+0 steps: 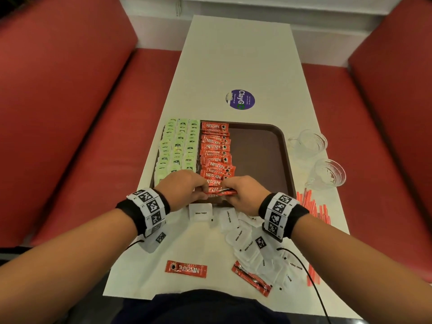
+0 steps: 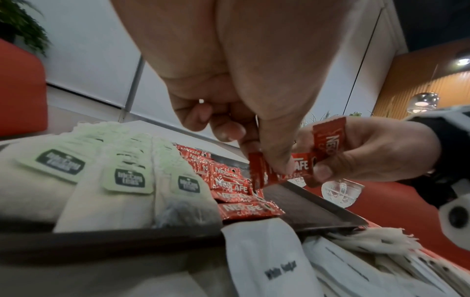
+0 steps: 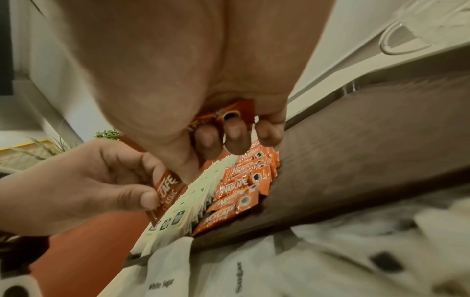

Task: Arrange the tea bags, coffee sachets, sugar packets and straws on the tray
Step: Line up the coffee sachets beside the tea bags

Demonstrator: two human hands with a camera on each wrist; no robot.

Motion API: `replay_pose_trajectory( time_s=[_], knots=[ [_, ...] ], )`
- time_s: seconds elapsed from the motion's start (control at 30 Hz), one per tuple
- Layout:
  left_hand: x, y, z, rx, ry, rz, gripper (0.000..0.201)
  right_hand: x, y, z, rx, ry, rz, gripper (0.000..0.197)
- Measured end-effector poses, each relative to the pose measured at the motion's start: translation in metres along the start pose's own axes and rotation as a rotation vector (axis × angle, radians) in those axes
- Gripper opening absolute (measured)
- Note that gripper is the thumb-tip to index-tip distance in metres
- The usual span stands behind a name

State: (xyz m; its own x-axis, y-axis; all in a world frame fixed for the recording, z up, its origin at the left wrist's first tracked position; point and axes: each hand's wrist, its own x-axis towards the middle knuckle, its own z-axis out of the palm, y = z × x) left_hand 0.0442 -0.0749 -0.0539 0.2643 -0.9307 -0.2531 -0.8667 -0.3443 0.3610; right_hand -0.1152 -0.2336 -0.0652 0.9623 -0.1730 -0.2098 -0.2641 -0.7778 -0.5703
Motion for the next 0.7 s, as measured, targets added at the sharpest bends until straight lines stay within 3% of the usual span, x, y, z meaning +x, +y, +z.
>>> replay_pose_trajectory(
  time_s=[0.17,0.27,0.37,0.53,0.7],
  knots=[
    [0.015,-0.003,0.003,-0.029,0.051,-0.065,0.011,0.006,0.013,-0.01,-0.075,0.018,0.118,0.017],
    [0.024,-0.004,0.009,0.079,-0.021,-0.075,0.013,0.012,0.024,-0.013,-0.125,0.024,0.282,0.019],
    [0.032,-0.001,0.015,0.159,-0.088,-0.083,0.014,0.016,0.03,-0.012,-0.131,-0.019,0.366,0.036],
    [0.042,0.005,0.017,0.252,-0.014,-0.081,0.02,0.029,0.033,-0.01,-0.15,-0.096,0.377,0.039],
    [0.045,0.009,0.017,0.276,-0.062,-0.06,0.027,0.039,0.032,-0.009,-0.155,-0.125,0.361,0.036]
  ],
)
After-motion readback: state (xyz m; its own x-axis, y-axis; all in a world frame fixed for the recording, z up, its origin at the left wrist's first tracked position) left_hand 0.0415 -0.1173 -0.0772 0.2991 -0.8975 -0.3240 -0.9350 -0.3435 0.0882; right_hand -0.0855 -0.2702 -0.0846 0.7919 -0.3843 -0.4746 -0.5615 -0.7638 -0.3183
